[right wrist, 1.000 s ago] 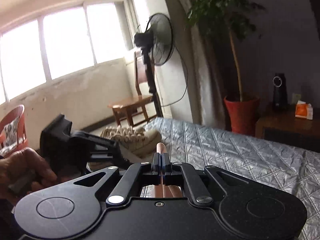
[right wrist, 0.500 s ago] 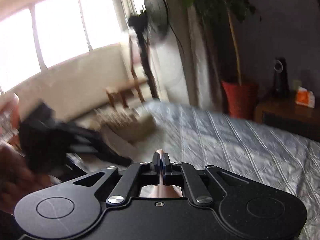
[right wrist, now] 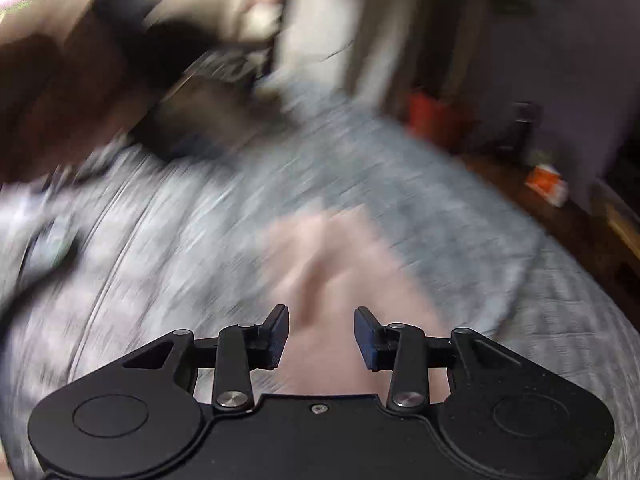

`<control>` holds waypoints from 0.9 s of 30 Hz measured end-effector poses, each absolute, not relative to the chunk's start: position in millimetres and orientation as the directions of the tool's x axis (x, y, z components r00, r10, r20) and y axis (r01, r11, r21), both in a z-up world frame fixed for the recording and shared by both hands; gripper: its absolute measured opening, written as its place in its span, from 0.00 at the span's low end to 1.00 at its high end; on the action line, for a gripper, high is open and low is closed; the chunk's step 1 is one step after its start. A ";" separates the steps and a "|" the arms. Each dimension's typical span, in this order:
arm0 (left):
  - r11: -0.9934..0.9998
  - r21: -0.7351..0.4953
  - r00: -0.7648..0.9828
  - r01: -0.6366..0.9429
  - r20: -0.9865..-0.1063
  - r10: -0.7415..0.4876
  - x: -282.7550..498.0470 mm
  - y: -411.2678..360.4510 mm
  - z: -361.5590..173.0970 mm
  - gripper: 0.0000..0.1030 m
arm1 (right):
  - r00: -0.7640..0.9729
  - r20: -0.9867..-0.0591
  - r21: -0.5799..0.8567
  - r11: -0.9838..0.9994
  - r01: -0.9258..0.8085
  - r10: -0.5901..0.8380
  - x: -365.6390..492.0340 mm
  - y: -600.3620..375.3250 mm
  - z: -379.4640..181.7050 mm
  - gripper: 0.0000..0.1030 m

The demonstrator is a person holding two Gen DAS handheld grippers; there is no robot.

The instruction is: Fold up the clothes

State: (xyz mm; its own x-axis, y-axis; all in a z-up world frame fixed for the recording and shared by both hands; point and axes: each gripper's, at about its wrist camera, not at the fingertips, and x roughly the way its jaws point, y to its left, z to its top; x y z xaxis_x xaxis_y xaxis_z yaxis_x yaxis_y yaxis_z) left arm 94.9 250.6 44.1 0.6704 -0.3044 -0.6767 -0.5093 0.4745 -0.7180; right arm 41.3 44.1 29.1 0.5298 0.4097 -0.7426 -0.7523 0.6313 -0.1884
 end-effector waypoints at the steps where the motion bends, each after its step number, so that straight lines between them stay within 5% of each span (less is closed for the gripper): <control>1: 0.478 -0.717 0.669 -0.508 -0.678 -0.305 95.2 250.3 44.0 0.70 | 0.533 -0.750 -0.209 0.625 -0.752 0.391 35.9 50.1 20.7 0.32; 4: 0.480 -0.715 0.666 -0.507 -0.679 -0.308 96.0 249.6 42.7 0.70 | 0.568 -0.756 -0.244 0.665 -0.706 0.326 35.8 58.0 1.7 0.36; 7: 0.483 -0.716 0.664 -0.504 -0.679 -0.314 97.7 247.2 42.6 0.70 | 0.553 -0.753 -0.109 0.761 -0.639 0.357 52.4 46.2 1.1 0.38; 10: 0.489 -0.717 0.664 -0.497 -0.677 -0.318 97.5 244.9 43.4 0.70 | 0.520 -0.755 0.026 0.810 -0.585 0.400 68.9 34.2 2.0 0.50; 13: 0.492 -0.716 0.662 -0.496 -0.678 -0.319 97.4 244.7 43.7 0.70 | 0.517 -0.765 0.041 0.830 -0.556 0.385 73.3 35.2 1.9 0.51; 15: 0.493 -0.715 0.662 -0.495 -0.678 -0.319 97.3 244.9 44.2 0.70 | 0.525 -0.769 0.016 0.833 -0.554 0.364 70.2 39.6 -0.3 0.47; 20: 0.505 -0.713 0.660 -0.487 -0.679 -0.323 97.7 243.8 45.7 0.70 | 0.577 -0.755 -0.078 0.831 -0.550 0.312 61.5 37.7 -2.7 0.06; 27: 0.510 -0.713 0.671 -0.481 -0.674 -0.309 96.5 248.1 53.6 0.70 | 0.484 -0.784 -0.035 0.751 -0.660 0.389 30.5 31.5 1.7 0.02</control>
